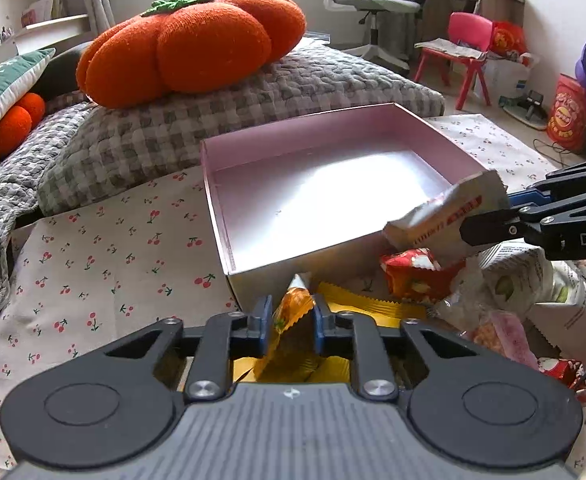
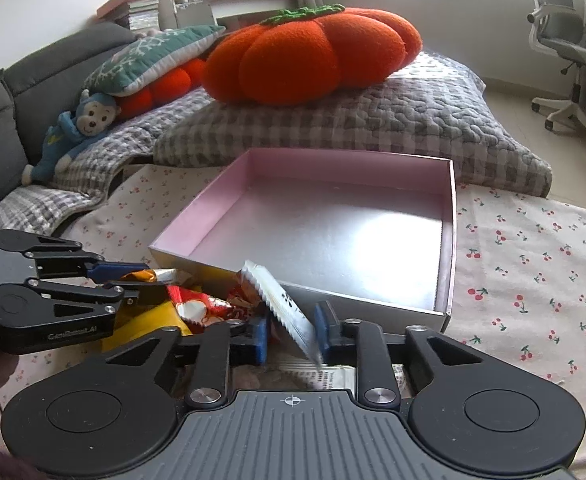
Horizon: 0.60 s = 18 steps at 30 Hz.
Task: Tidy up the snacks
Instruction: 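Carry both packets over the pink box and open both grippers to drop them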
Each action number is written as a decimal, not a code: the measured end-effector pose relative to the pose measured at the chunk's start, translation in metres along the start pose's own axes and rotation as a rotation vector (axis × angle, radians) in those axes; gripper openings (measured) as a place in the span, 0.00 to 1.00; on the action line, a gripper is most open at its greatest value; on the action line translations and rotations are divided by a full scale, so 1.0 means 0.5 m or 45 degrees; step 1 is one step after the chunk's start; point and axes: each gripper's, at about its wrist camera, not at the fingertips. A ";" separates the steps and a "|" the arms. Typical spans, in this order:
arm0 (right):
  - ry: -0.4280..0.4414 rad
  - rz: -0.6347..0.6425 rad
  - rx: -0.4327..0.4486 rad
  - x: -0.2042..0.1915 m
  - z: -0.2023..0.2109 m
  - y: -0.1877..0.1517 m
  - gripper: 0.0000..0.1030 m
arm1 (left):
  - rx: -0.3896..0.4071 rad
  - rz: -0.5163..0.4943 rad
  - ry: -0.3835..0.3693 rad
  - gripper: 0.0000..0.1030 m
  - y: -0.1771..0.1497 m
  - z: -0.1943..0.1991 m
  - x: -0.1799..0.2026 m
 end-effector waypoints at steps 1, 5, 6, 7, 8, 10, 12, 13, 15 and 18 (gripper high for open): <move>0.003 -0.003 0.005 -0.001 0.003 0.001 0.19 | -0.009 0.013 -0.005 0.15 0.003 0.001 0.000; 0.034 -0.038 0.018 -0.001 0.015 0.006 0.14 | -0.026 0.086 -0.050 0.10 0.010 0.008 -0.007; 0.040 -0.040 0.022 -0.001 0.019 0.007 0.14 | -0.025 0.099 -0.058 0.09 0.011 0.010 -0.009; 0.040 -0.042 0.025 -0.002 0.022 0.008 0.14 | -0.025 0.113 -0.066 0.09 0.011 0.013 -0.010; 0.039 -0.047 0.027 -0.003 0.026 0.008 0.13 | -0.025 0.127 -0.073 0.09 0.012 0.016 -0.011; 0.041 -0.059 0.030 -0.001 0.032 0.010 0.12 | -0.021 0.144 -0.081 0.09 0.014 0.023 -0.013; 0.043 -0.076 0.034 0.001 0.039 0.011 0.11 | -0.008 0.166 -0.095 0.09 0.016 0.034 -0.016; 0.047 -0.086 0.037 0.003 0.043 0.012 0.11 | -0.002 0.177 -0.103 0.09 0.017 0.039 -0.017; 0.057 -0.104 0.048 0.005 0.052 0.016 0.11 | 0.017 0.192 -0.117 0.09 0.020 0.049 -0.020; 0.069 -0.130 0.067 0.010 0.065 0.023 0.11 | 0.048 0.195 -0.117 0.09 0.026 0.060 -0.020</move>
Point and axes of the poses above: each gripper's, at about its wrist camera, not at the fingertips, and z roughly against the way its jaws point, x to its right, y to its top, and after that the axes turned 9 degrees about -y, right-handed
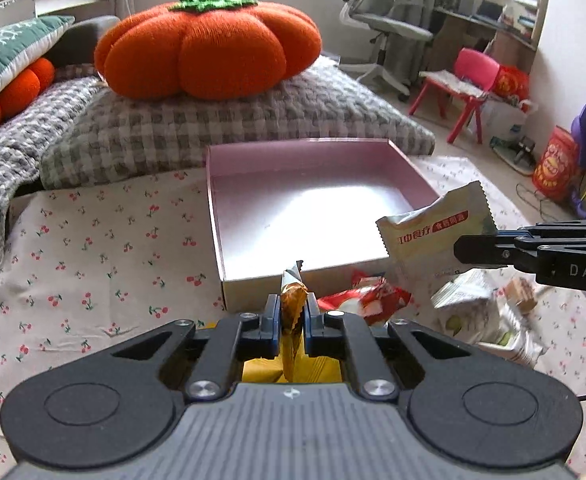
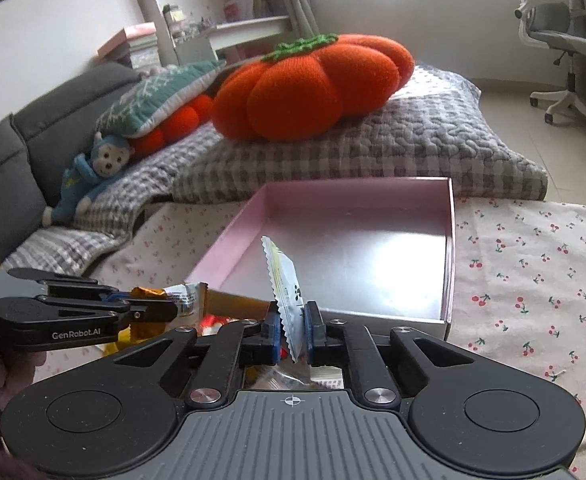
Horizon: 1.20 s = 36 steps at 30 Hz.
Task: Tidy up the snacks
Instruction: 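Carry both packets over the pink box and open both grippers to drop them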
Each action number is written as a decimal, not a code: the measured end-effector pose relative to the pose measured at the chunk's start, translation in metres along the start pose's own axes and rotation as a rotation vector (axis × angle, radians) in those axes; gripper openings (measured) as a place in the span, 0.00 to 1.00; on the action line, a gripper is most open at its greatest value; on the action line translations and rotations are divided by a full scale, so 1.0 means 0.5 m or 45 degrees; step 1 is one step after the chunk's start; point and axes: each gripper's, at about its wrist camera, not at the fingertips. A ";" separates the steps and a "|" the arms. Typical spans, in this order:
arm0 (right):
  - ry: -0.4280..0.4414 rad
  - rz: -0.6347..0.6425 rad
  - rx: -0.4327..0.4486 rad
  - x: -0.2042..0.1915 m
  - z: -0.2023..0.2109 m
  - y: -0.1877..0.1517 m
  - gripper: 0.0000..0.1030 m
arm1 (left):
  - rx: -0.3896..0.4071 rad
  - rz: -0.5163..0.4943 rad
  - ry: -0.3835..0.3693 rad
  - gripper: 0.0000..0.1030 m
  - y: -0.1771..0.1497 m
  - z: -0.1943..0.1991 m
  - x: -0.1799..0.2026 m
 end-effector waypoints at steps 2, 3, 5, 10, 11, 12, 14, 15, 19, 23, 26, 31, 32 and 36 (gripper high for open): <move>0.009 -0.017 0.017 0.002 0.008 0.006 0.11 | 0.019 0.010 -0.001 0.09 0.007 0.003 -0.001; 0.012 -0.026 0.024 0.003 0.011 0.009 0.11 | 0.030 0.015 0.000 0.09 0.009 0.003 -0.002; 0.020 -0.049 0.039 0.008 0.016 0.017 0.11 | 0.054 0.030 -0.002 0.09 0.017 0.005 -0.004; 0.010 -0.119 0.068 0.029 0.019 0.032 0.11 | 0.126 0.040 0.013 0.09 0.033 0.000 -0.004; 0.000 -0.141 0.072 0.035 0.016 0.034 0.11 | 0.141 0.048 0.015 0.09 0.036 -0.006 -0.006; -0.008 -0.158 0.075 0.042 0.015 0.035 0.11 | 0.152 0.053 0.020 0.09 0.039 -0.011 -0.006; -0.037 -0.184 0.077 0.055 0.008 0.039 0.11 | 0.160 0.045 0.035 0.09 0.047 -0.026 -0.005; -0.045 -0.193 0.074 0.062 0.004 0.039 0.11 | 0.160 0.028 0.042 0.09 0.054 -0.037 -0.002; -0.088 -0.238 0.050 0.088 -0.017 0.036 0.11 | 0.177 -0.012 0.049 0.09 0.073 -0.074 0.002; -0.112 -0.282 0.007 0.112 -0.038 0.029 0.11 | 0.153 -0.024 0.091 0.09 0.064 -0.115 -0.008; -0.114 -0.308 -0.029 0.126 -0.054 0.027 0.11 | 0.117 -0.044 0.131 0.09 0.049 -0.133 -0.017; -0.087 -0.356 -0.093 0.134 -0.085 0.023 0.11 | 0.121 -0.042 0.140 0.10 0.045 -0.133 -0.024; -0.091 -0.349 -0.103 0.131 -0.091 0.021 0.11 | 0.121 -0.042 0.135 0.10 0.045 -0.134 -0.024; -0.118 -0.307 -0.108 0.120 -0.102 0.019 0.11 | 0.118 -0.052 0.127 0.10 0.043 -0.139 -0.014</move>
Point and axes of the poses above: each gripper's, at about its wrist camera, not at the fingertips, and z roughly against the way its jaws point, x to its right, y to its top, and after that the axes turned 9 degrees about -y, right-handed
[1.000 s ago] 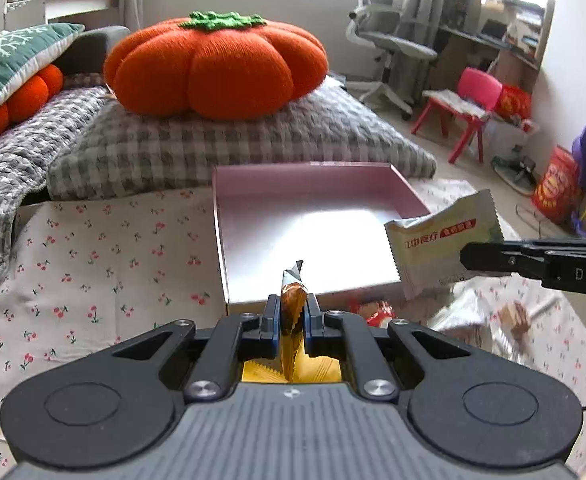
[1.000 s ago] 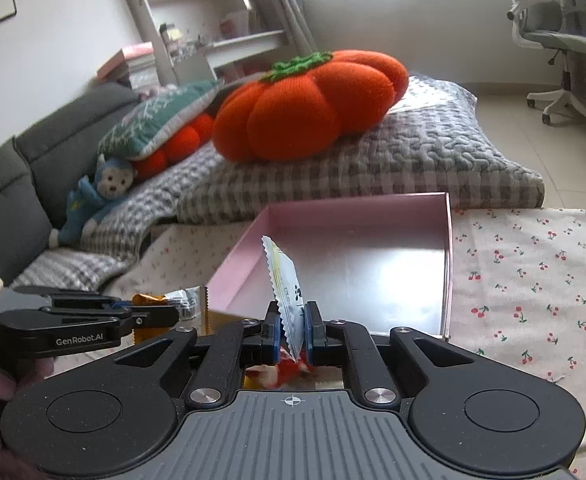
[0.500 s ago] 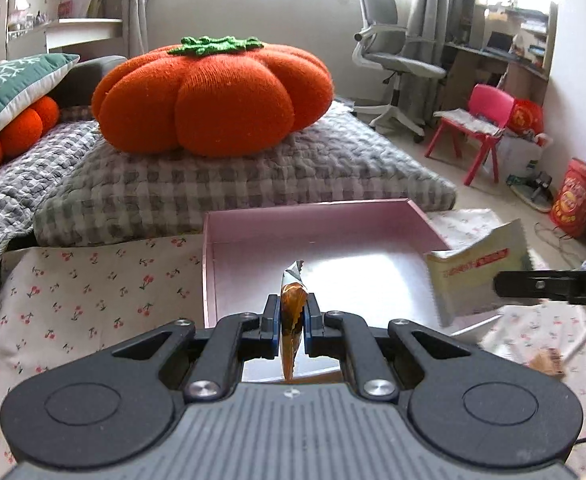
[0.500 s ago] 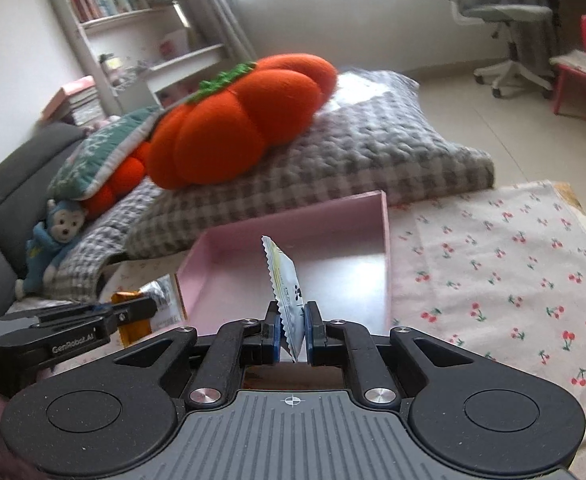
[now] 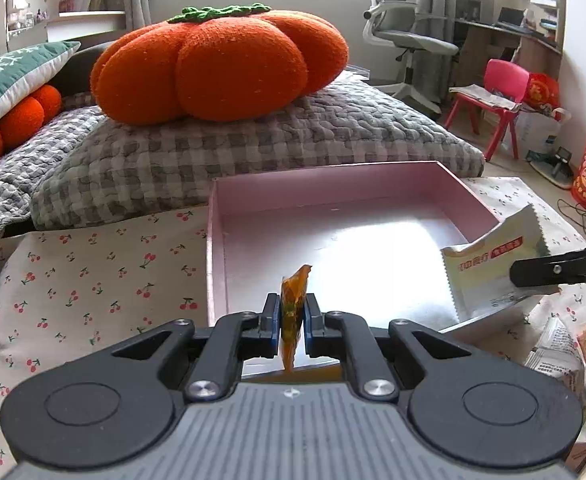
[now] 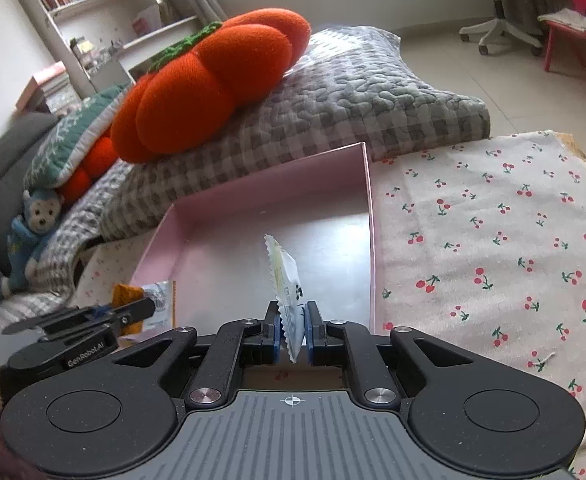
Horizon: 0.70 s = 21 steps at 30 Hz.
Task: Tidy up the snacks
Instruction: 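Carry both packets over the pink box and open both grippers to drop them, then move the left gripper back to the pile toward the yellow biscuit packet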
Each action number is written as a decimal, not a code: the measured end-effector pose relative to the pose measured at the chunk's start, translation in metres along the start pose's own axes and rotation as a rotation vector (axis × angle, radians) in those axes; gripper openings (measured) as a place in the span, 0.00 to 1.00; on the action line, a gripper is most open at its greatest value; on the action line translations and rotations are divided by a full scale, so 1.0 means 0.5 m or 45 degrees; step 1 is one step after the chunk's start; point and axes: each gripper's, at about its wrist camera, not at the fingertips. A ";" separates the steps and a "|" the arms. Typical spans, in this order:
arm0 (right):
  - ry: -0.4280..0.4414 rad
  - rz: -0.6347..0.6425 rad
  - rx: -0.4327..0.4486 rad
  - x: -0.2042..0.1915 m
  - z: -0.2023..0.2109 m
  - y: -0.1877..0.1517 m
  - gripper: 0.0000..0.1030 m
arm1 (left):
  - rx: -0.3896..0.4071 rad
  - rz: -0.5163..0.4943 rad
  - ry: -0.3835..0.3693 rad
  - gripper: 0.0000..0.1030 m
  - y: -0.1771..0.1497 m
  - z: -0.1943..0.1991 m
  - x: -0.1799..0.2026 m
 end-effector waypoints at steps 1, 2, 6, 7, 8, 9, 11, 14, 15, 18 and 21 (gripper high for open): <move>0.000 0.007 -0.001 -0.001 -0.001 0.000 0.12 | 0.000 -0.003 -0.006 0.10 0.000 -0.001 0.002; -0.002 0.012 -0.002 -0.003 -0.001 0.000 0.12 | -0.001 -0.007 -0.008 0.11 0.001 -0.003 0.004; -0.009 0.029 0.003 -0.004 0.003 0.001 0.16 | -0.014 -0.016 -0.015 0.13 0.001 -0.007 0.009; -0.017 0.028 0.006 -0.003 0.004 0.003 0.16 | -0.015 -0.017 -0.014 0.18 0.001 -0.007 0.010; -0.023 0.023 0.010 -0.002 0.007 0.004 0.18 | -0.010 -0.018 -0.013 0.23 0.002 -0.007 0.011; -0.026 0.017 0.006 0.000 0.008 0.006 0.24 | -0.005 -0.020 -0.014 0.27 0.001 -0.005 0.012; -0.032 0.002 0.007 0.005 0.015 0.010 0.35 | -0.003 -0.028 -0.021 0.35 0.002 0.000 0.016; -0.030 0.001 0.034 0.011 0.030 0.013 0.52 | 0.004 -0.037 -0.016 0.57 0.003 0.011 0.023; -0.029 0.004 0.043 0.011 0.036 0.014 0.54 | 0.005 -0.036 -0.020 0.59 0.003 0.015 0.024; -0.022 0.015 0.056 0.010 0.054 0.015 0.64 | -0.007 -0.026 -0.031 0.68 0.002 0.026 0.029; -0.017 0.048 0.080 0.007 0.076 0.012 0.74 | -0.012 -0.013 -0.043 0.80 -0.001 0.042 0.032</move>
Point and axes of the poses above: each gripper's, at about its wrist camera, not at the fingertips, and z roughly against the way its jaws point, x to its right, y to its top, and after that the axes turned 9 degrees about -y, right-handed
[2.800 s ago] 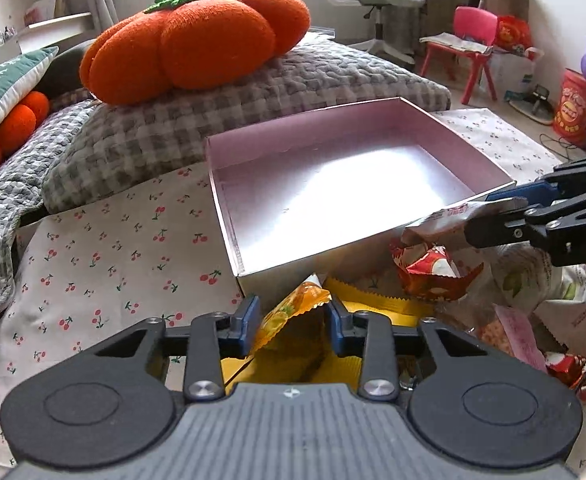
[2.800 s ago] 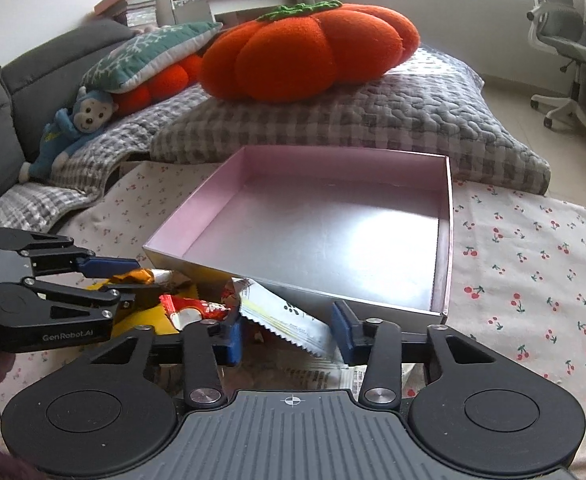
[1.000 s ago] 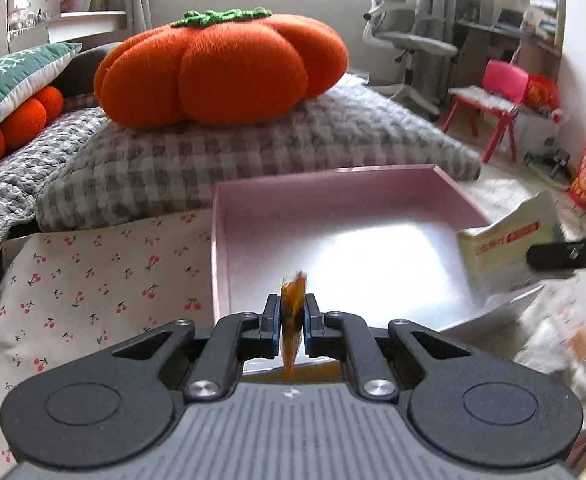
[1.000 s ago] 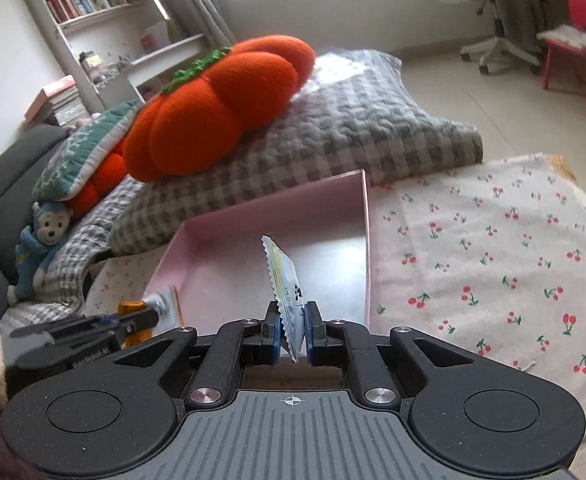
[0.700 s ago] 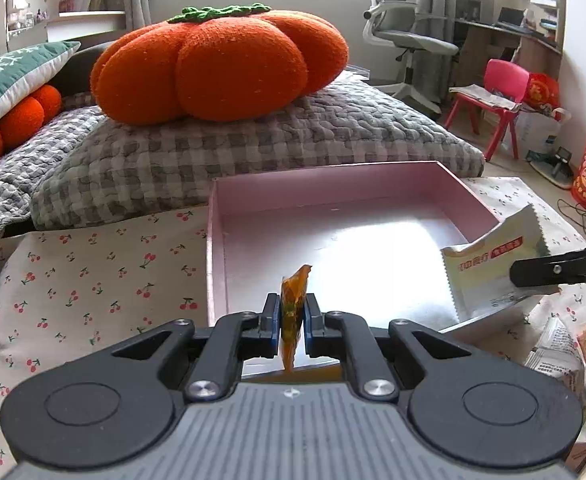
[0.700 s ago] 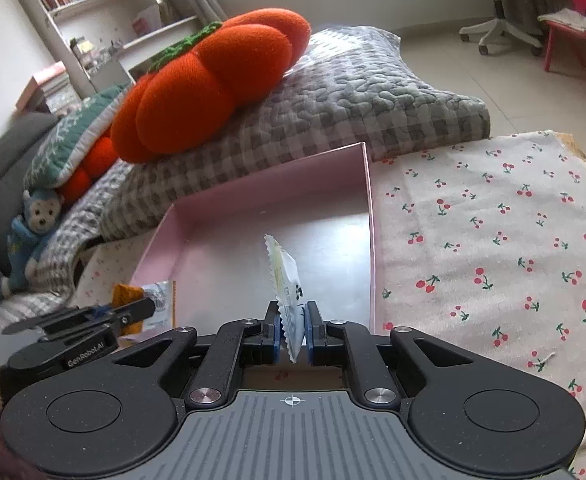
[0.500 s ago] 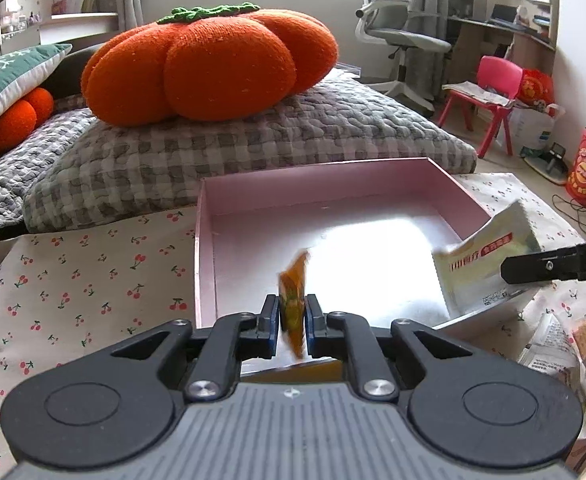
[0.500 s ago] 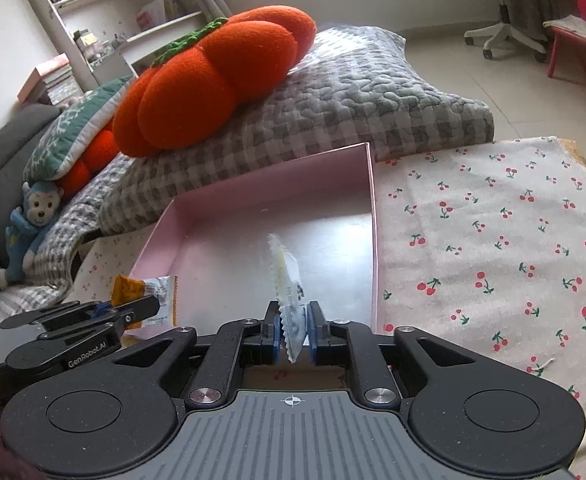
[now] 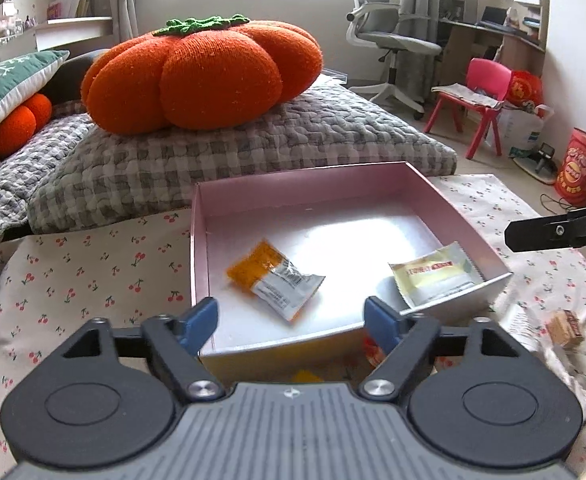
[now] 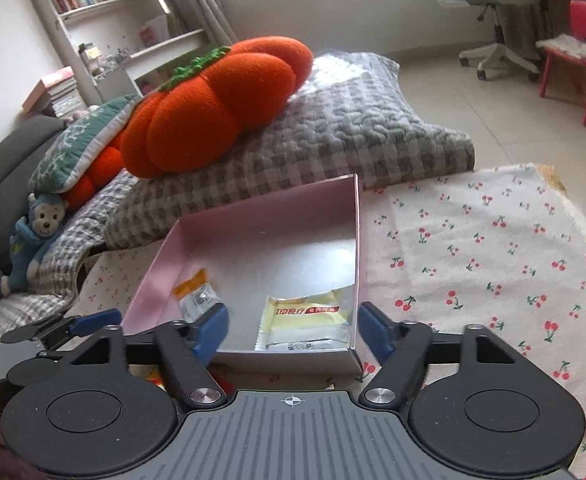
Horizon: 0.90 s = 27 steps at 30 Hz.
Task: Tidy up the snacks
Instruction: 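Move the left gripper back to the pile toward the yellow biscuit packet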
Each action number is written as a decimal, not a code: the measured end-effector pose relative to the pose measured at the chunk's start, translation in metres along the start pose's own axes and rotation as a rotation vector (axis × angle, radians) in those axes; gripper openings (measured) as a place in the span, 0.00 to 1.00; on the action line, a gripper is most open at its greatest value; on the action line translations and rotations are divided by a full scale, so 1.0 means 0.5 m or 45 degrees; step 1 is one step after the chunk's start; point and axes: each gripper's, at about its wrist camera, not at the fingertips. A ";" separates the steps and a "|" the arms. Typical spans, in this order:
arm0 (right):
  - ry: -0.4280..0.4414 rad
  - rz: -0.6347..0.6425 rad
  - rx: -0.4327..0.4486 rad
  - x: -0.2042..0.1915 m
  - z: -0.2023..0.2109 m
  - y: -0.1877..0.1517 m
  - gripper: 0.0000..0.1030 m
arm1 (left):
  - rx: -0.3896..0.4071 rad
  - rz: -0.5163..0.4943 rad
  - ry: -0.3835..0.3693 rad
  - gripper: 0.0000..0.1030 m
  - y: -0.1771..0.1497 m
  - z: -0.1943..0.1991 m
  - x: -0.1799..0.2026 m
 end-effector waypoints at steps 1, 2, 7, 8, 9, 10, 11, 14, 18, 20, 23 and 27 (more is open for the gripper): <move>0.004 0.016 0.004 -0.001 0.007 -0.001 0.76 | -0.002 0.004 -0.007 0.84 -0.001 0.006 0.001; 0.004 0.034 0.007 -0.002 0.015 -0.003 0.78 | -0.003 0.006 -0.016 0.88 -0.004 0.013 0.003; 0.010 0.074 0.036 0.001 0.058 -0.019 0.88 | -0.012 0.007 -0.050 0.97 -0.019 0.046 0.011; 0.010 0.078 0.040 0.002 0.066 -0.023 0.90 | -0.014 0.014 -0.058 0.98 -0.023 0.052 0.011; 0.012 0.082 0.044 0.004 0.073 -0.028 0.91 | -0.014 0.021 -0.064 0.99 -0.027 0.058 0.010; 0.013 0.088 0.047 0.005 0.079 -0.034 0.91 | -0.013 0.027 -0.072 0.99 -0.032 0.065 0.011; 0.013 0.099 0.046 0.005 0.085 -0.041 0.92 | -0.013 0.031 -0.078 0.99 -0.037 0.071 0.012; 0.016 0.153 0.037 0.001 0.100 -0.063 0.92 | -0.019 0.016 -0.097 1.00 -0.052 0.088 0.017; 0.024 0.204 0.027 -0.005 0.115 -0.093 0.92 | -0.023 -0.038 -0.108 1.00 -0.076 0.107 0.028; 0.033 0.207 0.021 -0.003 0.120 -0.107 0.92 | -0.023 -0.062 -0.111 1.00 -0.087 0.117 0.033; 0.031 0.208 0.017 0.003 0.126 -0.129 0.93 | -0.033 -0.087 -0.123 1.00 -0.108 0.128 0.035; 0.000 0.239 0.012 0.012 0.127 -0.156 0.93 | -0.052 -0.107 -0.139 1.00 -0.143 0.140 0.031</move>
Point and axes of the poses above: each gripper's, at about its wrist camera, not at the fingertips, and z roughly against the way its jaws point, x to its right, y to its top, and after that the axes turned 9 degrees about -y, right-handed
